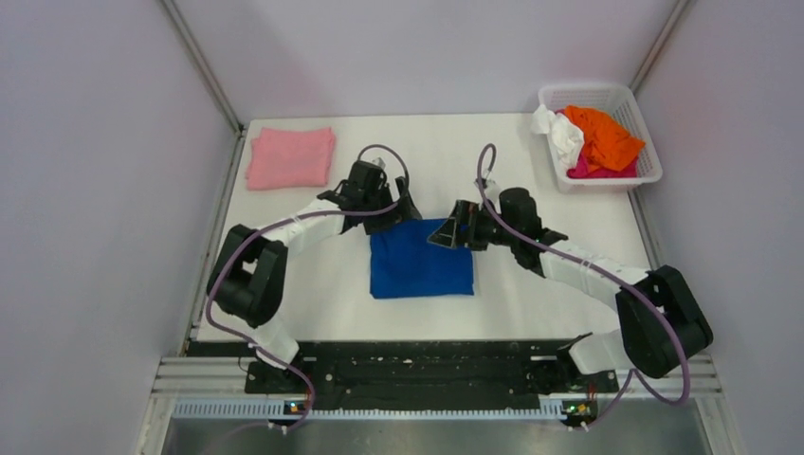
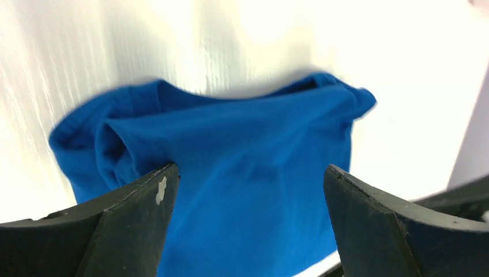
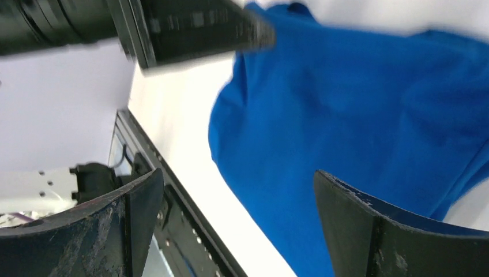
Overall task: Fold and stack the t-shirts
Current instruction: Smooth out wrinkles on the folded tshirt, then put the neatly folded tshirt into the corner of the board with the left arm
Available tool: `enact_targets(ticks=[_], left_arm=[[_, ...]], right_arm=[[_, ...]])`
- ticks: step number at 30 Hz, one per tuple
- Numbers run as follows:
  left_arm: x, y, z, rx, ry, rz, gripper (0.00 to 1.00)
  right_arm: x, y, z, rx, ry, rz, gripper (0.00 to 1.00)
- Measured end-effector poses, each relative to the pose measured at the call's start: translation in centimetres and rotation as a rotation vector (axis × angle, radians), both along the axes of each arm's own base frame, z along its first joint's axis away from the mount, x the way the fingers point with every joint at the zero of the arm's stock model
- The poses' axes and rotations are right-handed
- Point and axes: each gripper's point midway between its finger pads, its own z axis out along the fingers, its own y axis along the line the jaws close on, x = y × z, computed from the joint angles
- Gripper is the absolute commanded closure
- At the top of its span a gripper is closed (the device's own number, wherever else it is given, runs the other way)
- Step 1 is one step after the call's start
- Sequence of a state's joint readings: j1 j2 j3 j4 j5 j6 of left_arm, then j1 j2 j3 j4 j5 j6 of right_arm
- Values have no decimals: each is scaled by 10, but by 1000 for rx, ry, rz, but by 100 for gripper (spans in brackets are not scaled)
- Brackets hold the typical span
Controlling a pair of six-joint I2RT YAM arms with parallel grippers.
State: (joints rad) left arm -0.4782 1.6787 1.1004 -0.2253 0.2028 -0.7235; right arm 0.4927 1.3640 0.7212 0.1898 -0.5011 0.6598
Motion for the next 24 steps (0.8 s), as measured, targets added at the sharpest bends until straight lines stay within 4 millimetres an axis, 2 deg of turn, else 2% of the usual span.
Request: enact_targets(ticks=[2, 6, 9, 11, 15, 18, 21, 24], left_arm=[[11, 1, -11, 19, 9, 20, 1], [27, 12, -48, 60, 72, 68, 1], [38, 14, -46, 50, 59, 85, 1], [39, 15, -46, 47, 60, 86, 1], [39, 16, -42, 63, 58, 77, 1], [35, 24, -29, 91, 43, 83, 1], [30, 38, 9, 111, -35, 118, 1], [20, 56, 48, 123, -114, 165, 1]], right_arm=[[-13, -1, -19, -11, 55, 10, 1], [-31, -9, -62, -62, 175, 0, 1], [-32, -15, -90, -113, 237, -30, 1], [-31, -15, -94, -119, 245, -35, 1], [-23, -15, -90, -133, 227, -50, 1], [-9, -14, -73, -143, 176, -71, 1], [4, -16, -41, -126, 74, -111, 1], [12, -27, -14, -118, -8, -185, 1]])
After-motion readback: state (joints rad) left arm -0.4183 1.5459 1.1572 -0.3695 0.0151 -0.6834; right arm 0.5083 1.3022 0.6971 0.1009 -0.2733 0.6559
